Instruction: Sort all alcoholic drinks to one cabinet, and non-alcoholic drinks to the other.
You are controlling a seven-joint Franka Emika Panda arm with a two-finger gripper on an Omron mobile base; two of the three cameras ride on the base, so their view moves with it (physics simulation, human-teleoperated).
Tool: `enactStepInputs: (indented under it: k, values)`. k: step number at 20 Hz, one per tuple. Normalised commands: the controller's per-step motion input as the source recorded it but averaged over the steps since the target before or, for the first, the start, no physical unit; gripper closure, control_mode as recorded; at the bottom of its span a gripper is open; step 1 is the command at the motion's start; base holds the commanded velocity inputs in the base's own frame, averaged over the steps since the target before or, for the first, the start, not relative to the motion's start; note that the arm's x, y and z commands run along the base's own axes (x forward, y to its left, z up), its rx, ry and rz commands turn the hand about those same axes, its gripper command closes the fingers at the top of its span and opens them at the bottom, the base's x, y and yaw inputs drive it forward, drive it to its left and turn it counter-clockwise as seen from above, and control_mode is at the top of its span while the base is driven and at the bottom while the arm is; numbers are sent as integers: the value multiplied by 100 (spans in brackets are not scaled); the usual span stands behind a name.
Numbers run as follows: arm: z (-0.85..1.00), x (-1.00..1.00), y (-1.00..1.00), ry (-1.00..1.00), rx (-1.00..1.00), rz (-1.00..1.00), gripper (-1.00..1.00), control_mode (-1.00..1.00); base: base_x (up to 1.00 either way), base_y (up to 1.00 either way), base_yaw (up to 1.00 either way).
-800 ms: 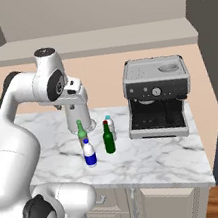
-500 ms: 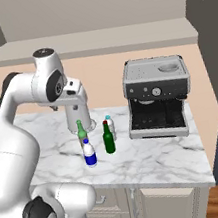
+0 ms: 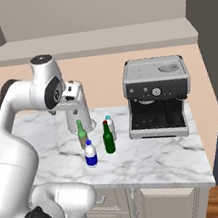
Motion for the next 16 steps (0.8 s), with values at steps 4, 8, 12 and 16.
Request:
enactStepInputs:
  k: [4,8,12,16]
  values:
    - [-17,0,9,0,-2,0,-100,-100,0,0,0]
    - [-15,3,10,0,-1,0,-100,-100,0,0,0]
    - [-25,5,5,-1,-5,0,-100,-100,0,0,0]
    - [-32,3,2,-2,-8,-1,-100,-100,0,0,0]
